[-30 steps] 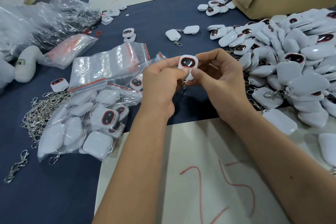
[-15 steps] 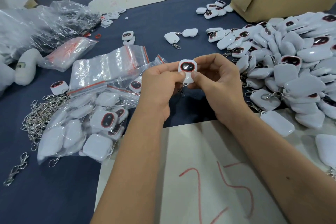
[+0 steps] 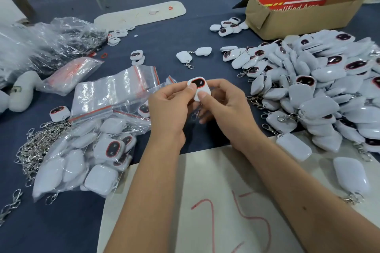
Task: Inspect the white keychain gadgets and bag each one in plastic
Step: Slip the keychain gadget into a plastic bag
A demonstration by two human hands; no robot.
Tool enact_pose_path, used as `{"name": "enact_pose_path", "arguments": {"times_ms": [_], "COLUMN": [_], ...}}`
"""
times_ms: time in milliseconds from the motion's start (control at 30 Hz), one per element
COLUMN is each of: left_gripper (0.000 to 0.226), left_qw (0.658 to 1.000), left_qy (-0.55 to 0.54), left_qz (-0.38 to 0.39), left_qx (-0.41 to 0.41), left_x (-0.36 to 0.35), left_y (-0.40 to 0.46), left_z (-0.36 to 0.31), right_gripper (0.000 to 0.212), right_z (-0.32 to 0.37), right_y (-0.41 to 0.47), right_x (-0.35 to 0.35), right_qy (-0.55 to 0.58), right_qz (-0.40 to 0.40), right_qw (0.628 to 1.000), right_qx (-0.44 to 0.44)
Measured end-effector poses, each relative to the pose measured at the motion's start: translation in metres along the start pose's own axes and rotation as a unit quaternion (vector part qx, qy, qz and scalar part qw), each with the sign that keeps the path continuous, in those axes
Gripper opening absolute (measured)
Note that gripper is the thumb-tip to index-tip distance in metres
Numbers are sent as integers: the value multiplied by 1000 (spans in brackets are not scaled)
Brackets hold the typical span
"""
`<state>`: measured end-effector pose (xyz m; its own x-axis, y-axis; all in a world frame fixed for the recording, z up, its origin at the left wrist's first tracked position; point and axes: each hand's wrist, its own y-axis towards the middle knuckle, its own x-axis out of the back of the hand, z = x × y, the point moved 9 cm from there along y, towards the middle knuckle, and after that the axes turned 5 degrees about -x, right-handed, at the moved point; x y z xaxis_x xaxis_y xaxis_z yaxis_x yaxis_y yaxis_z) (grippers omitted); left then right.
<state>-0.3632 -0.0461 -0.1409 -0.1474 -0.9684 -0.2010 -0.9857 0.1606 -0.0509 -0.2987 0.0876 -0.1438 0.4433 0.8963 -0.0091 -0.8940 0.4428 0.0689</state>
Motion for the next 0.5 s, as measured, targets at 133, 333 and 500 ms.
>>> {"name": "enact_pose_path", "arguments": {"times_ms": [133, 333, 500], "left_gripper": [8, 15, 23], "left_qw": [999, 996, 994], "left_qy": [43, 70, 75], "left_qz": [-14, 52, 80], "left_qx": [-28, -27, 2], "left_x": [-21, -116, -187], "left_y": [4, 41, 84], "left_z": [-5, -25, -35], "right_gripper": [7, 36, 17], "right_z": [2, 27, 78], "right_y": [6, 58, 129], "right_x": [13, 67, 131], "right_qy": [53, 154, 202], "right_qz": [-43, -173, -227], "right_qw": [997, 965, 943], "right_qx": [-39, -125, -135]}}
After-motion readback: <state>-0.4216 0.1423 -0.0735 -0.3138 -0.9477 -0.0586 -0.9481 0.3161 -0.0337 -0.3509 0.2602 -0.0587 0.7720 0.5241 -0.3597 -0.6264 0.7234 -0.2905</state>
